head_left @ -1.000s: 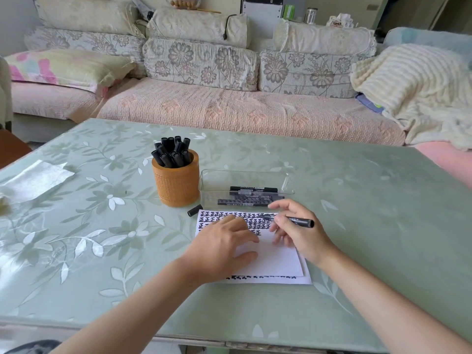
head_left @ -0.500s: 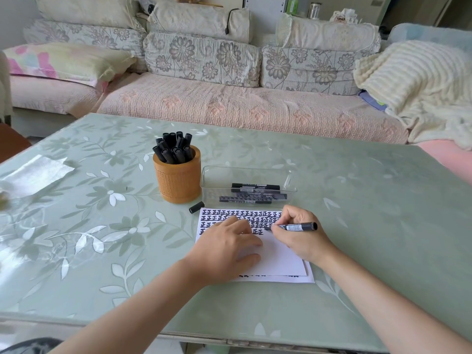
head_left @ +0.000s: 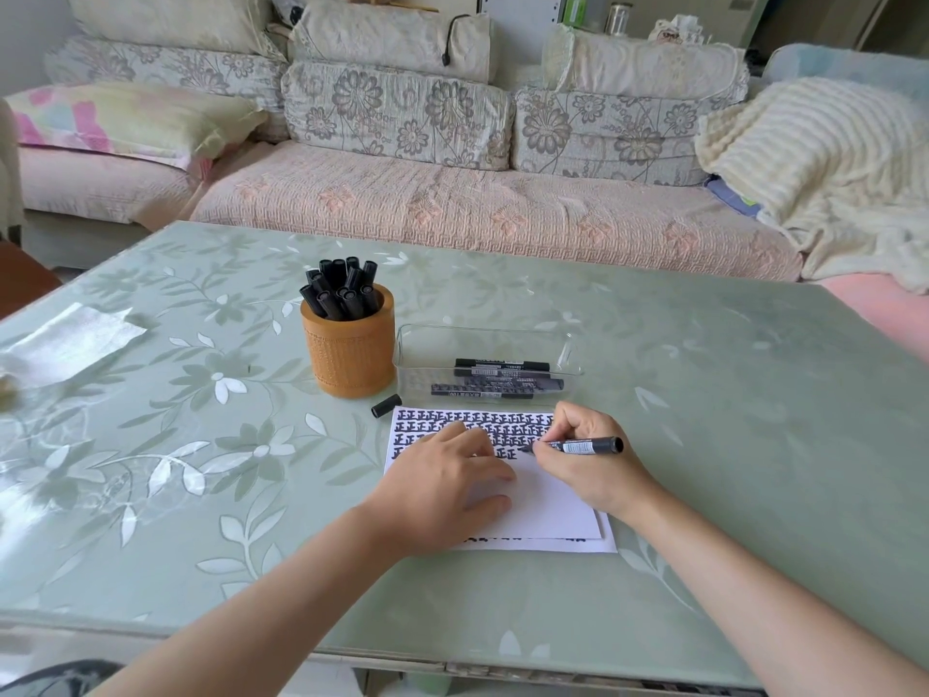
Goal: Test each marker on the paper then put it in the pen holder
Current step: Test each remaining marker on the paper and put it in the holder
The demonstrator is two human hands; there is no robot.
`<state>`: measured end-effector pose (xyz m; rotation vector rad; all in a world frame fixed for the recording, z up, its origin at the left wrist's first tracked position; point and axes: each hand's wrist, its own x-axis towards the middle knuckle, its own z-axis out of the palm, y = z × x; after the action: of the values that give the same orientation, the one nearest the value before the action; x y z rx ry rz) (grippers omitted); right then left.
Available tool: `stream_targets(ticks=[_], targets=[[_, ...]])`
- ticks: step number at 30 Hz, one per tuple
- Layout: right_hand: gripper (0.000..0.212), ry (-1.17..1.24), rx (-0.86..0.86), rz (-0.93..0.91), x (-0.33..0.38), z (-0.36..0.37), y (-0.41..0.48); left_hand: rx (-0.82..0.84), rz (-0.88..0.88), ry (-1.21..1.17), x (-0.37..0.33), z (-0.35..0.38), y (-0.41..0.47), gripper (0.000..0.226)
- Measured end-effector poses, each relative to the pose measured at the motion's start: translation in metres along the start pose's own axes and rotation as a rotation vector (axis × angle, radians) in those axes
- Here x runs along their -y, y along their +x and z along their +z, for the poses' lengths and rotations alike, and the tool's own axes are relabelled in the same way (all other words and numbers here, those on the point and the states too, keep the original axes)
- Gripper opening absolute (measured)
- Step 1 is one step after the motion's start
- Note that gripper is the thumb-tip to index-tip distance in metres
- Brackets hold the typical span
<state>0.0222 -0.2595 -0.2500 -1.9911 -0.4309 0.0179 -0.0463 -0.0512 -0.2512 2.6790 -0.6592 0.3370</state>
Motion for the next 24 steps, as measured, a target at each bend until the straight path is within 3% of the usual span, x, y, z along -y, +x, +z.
stream_targets(ticks=[11,17,24], targets=[[0.020,0.007,0.027,-0.012,0.0009,-0.0004,0.0000,0.007,-0.005,-0.004,0.0007,0.0009,0.0006,0.031],[0.030,0.032,0.038,-0.027,0.0001,-0.0004,-0.0001,0.001,-0.001,-0.012,0.0014,0.0015,-0.0003,0.032],[0.023,0.008,0.077,-0.043,0.0002,-0.0010,0.0012,-0.004,0.007,-0.007,0.0022,0.0020,-0.0003,0.032]])
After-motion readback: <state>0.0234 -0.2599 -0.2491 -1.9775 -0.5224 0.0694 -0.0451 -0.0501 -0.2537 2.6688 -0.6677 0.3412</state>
